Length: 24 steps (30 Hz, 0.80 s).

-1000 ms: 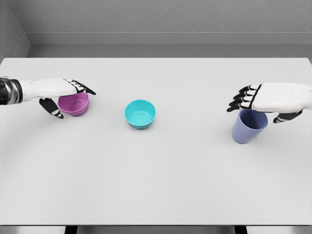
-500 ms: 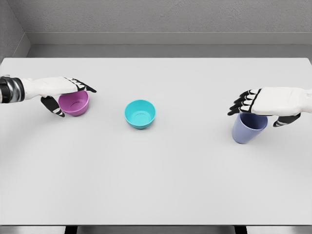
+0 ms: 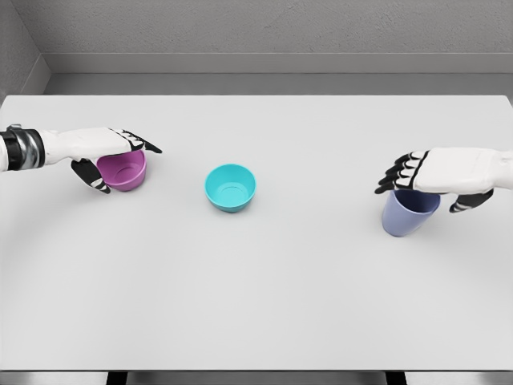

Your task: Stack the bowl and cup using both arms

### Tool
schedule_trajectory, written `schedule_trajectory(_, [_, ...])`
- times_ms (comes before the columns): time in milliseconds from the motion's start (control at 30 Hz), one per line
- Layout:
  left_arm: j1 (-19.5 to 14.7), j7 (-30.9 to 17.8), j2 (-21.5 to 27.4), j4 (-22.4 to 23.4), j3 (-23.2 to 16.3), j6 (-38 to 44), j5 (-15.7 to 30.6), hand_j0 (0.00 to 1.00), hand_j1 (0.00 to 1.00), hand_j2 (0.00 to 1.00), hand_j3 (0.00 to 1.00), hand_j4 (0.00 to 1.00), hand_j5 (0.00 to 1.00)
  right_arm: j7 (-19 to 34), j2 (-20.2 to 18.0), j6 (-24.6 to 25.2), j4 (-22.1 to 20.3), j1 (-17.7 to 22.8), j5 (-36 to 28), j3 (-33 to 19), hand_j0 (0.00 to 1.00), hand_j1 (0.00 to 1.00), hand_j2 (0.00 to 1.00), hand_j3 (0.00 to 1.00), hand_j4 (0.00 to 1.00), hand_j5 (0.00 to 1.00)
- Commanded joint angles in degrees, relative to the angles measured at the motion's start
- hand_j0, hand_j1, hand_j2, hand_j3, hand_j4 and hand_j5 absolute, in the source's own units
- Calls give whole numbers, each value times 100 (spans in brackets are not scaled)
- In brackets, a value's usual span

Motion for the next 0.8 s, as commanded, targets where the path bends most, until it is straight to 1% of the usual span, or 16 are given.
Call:
schedule_trajectory(0, [0, 2, 10, 0, 5, 14, 33, 100, 100, 100, 100, 100, 100, -2, 4, 14, 6, 0, -15, 24, 100, 100, 100, 100, 100, 100])
schedule_trajectory(100, [9, 2, 10, 17, 5, 14, 33, 100, 100, 100, 100, 100, 100, -2, 4, 14, 6, 0, -15, 24, 100, 100, 100, 100, 100, 100])
schedule_trajectory(200, [0, 2, 1, 140, 5, 14, 33, 100, 100, 100, 100, 100, 100, -2, 12, 14, 33, -9, -15, 24, 100, 100, 100, 100, 100, 100])
schedule_trajectory(567, [9, 2, 1, 140, -4, 14, 33, 100, 100, 100, 100, 100, 100, -2, 21, 14, 103, 0, 11, 94, 100, 100, 100, 100, 100, 100])
schedule_trajectory(700, [18, 2, 1, 140, -4, 14, 33, 100, 100, 100, 100, 100, 100, -2, 144, 14, 138, 0, 47, 94, 100, 100, 100, 100, 100, 100])
schedule_trajectory(767, [18, 2, -7, 140, -4, 14, 24, 95, 95, 95, 95, 95, 95, -2, 171, 14, 147, -9, 47, 94, 100, 100, 100, 100, 100, 100])
